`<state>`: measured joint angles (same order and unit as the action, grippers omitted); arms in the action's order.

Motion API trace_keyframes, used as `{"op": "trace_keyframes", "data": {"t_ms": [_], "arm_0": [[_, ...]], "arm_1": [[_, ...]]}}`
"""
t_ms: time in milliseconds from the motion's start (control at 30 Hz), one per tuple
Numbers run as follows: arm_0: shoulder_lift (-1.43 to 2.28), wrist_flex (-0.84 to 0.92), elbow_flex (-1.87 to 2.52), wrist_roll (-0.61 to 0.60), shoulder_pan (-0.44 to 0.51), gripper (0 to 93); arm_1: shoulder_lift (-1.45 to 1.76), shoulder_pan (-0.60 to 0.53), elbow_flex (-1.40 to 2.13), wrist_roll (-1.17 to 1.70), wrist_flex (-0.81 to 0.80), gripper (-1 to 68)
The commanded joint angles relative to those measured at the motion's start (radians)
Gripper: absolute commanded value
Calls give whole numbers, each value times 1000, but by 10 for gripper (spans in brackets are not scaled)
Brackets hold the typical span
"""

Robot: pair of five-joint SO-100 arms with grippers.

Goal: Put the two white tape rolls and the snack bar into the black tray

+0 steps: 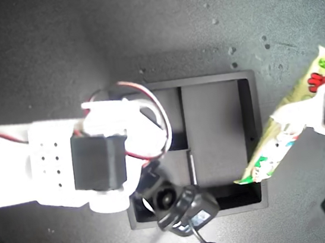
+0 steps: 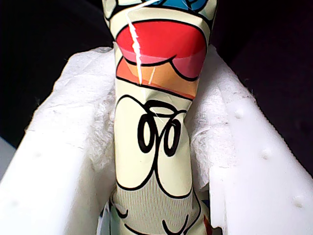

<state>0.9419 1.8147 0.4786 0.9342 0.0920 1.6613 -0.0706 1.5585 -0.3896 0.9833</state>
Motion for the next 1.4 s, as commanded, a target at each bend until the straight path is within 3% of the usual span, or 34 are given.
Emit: {"op": "trace_keyframes", "data": {"t_ms": [0, 233, 433, 700, 733, 800, 967, 1033, 1133, 1233, 1267, 1333, 1367], "arm_0": [[-3, 15, -58, 29, 6, 0], [-46, 15, -103, 21, 12, 5], [-29, 17, -89, 18, 29, 114], [52, 18, -23, 26, 29, 115], [94, 18, 18, 26, 20, 109], [222, 18, 140, 28, -3, 100], [637, 18, 472, 71, -91, 73], [813, 17, 627, 106, -127, 58], [1046, -29, 908, 155, -153, 6], [1216, -170, 1197, 199, -121, 0], [1249, -207, 1273, 216, -103, 0], [1279, -278, 1405, 250, -66, 0], [1284, -308, 1456, 265, -52, 0]], "arm_1": [[-94, 5, -153, 37, 0, -5], [-193, -18, -247, 43, -11, -5], [-193, -21, -265, 41, -8, -5], [-199, -25, -273, 43, -2, -3], [-201, -31, -276, 51, 5, 85], [-202, -44, -279, 61, 29, 421], [-202, -57, -290, 63, 104, 465], [-202, -57, -301, 63, 133, 513], [-190, -52, -313, 32, 169, 513], [-187, -14, -411, -117, 301, 495], [-186, 14, -454, -207, 364, 424], [-179, 97, -535, -462, 535, 90], [-160, 140, -540, -588, 617, 46]]}}
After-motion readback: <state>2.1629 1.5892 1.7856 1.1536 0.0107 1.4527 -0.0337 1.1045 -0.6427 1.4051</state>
